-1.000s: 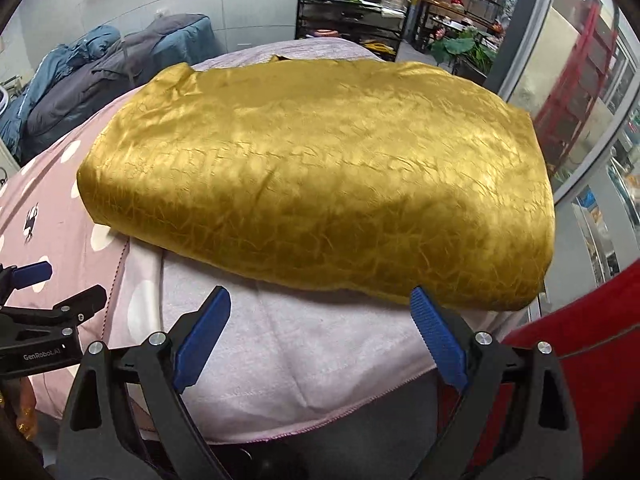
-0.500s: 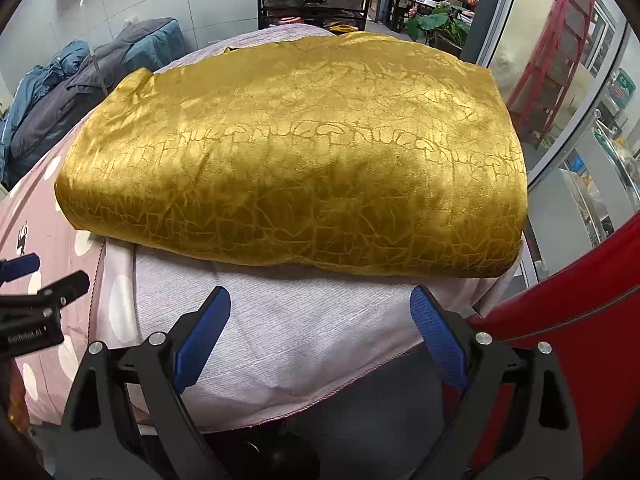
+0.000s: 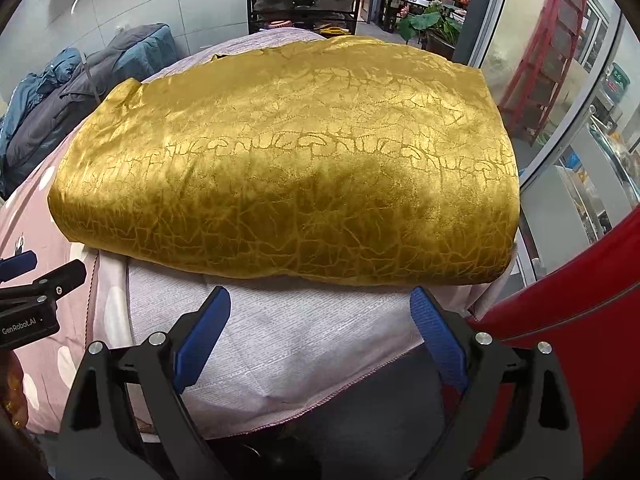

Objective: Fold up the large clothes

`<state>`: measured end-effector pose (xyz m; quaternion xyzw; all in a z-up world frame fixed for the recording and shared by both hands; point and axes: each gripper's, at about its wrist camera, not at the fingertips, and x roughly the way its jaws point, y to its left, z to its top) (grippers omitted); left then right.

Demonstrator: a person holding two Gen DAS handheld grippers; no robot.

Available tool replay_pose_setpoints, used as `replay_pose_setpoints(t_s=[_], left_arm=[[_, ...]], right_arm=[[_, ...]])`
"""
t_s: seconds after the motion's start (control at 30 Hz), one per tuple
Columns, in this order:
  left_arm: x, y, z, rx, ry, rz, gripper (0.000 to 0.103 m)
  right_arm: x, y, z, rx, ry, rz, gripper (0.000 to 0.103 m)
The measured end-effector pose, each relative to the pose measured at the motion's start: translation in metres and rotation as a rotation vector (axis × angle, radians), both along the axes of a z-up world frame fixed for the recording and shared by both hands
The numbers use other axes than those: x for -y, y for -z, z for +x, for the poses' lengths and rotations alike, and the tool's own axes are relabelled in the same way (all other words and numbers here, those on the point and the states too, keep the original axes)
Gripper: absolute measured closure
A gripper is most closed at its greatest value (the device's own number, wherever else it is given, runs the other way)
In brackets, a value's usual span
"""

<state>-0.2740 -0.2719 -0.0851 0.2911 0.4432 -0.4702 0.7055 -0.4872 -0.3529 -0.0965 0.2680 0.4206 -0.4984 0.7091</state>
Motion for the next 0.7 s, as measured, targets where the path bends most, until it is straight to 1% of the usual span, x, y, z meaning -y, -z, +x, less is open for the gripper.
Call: replay_pose_setpoints(t_s=[0.13,0.43,0.7], left_arm=[[-0.0025,-0.001,-0.0011,0.029,-0.009,-0.004,0.006],[-0.004,-0.0017,-0.0011,0.033,0.001,-0.009,0.006],[-0.0047,0.001,-0.0018,0.043,-0.001,0.008,0.006]], right_arm=[[0.0008,0.0009,0.0012,-0.001,-0.003,0.003,0.013],[0.002,0.002,0.005,-0.007,-0.01,0.004,0.013],[0.0027,0.0021,0.0056,-0.006,-0.011,0.007,0.013]])
